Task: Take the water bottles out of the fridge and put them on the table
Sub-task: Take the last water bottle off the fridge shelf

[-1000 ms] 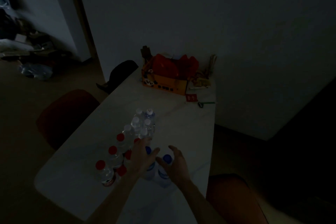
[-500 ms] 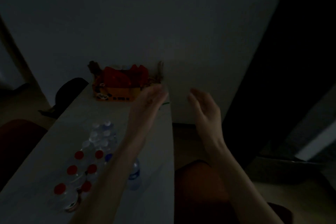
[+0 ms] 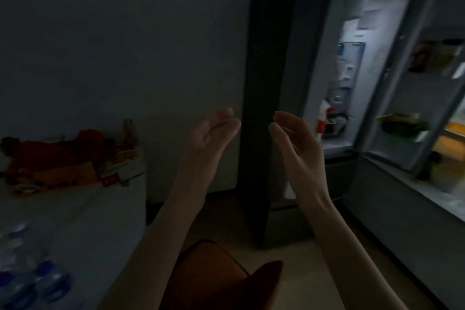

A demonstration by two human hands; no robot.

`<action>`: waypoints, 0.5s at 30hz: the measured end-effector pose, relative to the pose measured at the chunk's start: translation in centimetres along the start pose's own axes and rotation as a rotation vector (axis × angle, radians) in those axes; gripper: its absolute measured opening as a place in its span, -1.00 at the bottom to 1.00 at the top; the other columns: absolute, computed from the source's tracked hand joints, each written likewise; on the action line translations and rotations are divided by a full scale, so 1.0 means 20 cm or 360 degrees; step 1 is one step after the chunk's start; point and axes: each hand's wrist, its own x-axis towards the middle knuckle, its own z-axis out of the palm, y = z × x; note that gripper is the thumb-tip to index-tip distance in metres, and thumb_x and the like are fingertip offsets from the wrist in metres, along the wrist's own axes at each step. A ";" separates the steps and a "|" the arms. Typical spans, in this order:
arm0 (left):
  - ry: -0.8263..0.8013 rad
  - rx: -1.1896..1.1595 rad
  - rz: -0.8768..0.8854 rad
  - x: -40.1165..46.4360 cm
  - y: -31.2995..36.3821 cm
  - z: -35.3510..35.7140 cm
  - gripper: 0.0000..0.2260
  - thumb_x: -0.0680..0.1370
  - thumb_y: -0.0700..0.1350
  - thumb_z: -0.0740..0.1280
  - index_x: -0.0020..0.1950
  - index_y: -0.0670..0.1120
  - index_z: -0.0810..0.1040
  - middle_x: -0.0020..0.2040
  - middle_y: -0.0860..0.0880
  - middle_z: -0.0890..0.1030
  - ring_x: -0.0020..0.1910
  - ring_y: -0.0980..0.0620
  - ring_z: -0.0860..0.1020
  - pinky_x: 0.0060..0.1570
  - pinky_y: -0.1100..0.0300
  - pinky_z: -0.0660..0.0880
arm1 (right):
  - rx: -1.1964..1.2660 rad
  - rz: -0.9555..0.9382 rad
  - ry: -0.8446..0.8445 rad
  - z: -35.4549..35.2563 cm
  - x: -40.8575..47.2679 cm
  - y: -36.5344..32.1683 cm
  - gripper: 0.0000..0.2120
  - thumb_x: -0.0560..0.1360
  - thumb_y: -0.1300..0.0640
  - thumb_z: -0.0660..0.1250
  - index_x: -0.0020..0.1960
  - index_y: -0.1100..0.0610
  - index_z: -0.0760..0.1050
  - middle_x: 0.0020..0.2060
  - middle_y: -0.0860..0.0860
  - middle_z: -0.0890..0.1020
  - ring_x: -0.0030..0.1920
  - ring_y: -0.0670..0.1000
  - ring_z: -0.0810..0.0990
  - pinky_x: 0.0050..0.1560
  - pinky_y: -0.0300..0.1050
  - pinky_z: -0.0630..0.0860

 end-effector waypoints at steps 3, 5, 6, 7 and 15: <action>-0.0087 -0.0022 0.0010 -0.08 -0.02 0.42 -0.52 0.35 0.18 0.37 0.23 0.04 0.55 0.12 0.15 0.64 0.13 0.26 0.59 0.05 0.38 0.52 | -0.0058 -0.0022 0.0036 -0.43 0.02 0.04 -0.53 0.47 -0.10 0.35 0.29 0.12 0.51 0.11 -0.01 0.64 0.13 -0.14 0.62 0.09 -0.30 0.54; -0.0116 -0.0073 0.0039 -0.12 -0.04 0.72 -0.56 0.35 0.14 0.38 0.20 0.04 0.55 0.10 0.15 0.64 0.10 0.28 0.60 0.01 0.40 0.51 | -0.0100 -0.0028 0.0058 -0.71 0.04 0.06 -0.53 0.47 -0.13 0.35 0.30 0.09 0.51 0.14 -0.02 0.63 0.17 -0.12 0.61 0.18 -0.21 0.53; -0.0128 -0.0080 0.0054 -0.13 -0.06 0.86 -0.57 0.37 0.11 0.37 0.20 0.03 0.55 0.09 0.15 0.64 0.09 0.29 0.60 -0.01 0.41 0.51 | -0.0104 -0.0032 0.0074 -0.84 0.05 0.08 -0.53 0.48 -0.14 0.36 0.29 0.08 0.51 0.14 -0.02 0.64 0.17 -0.11 0.61 0.20 -0.17 0.52; -0.0145 -0.0075 0.0059 -0.14 -0.07 1.01 -0.58 0.40 0.08 0.37 0.23 0.00 0.54 0.10 0.15 0.64 0.08 0.29 0.60 -0.01 0.42 0.51 | -0.0105 -0.0034 0.0088 -0.98 0.07 0.09 -0.55 0.48 -0.13 0.36 0.28 0.09 0.52 0.13 -0.03 0.64 0.16 -0.11 0.61 0.20 -0.14 0.52; -0.0295 0.0001 0.0096 -0.01 -0.24 1.89 -0.56 0.41 0.19 0.42 0.24 0.06 0.55 0.19 0.11 0.62 0.20 0.18 0.57 0.08 0.31 0.51 | -0.0177 -0.0040 0.0310 -1.84 0.29 0.19 -0.66 0.52 -0.03 0.36 0.24 0.08 0.55 0.04 -0.09 0.67 0.09 -0.19 0.63 0.14 -0.26 0.53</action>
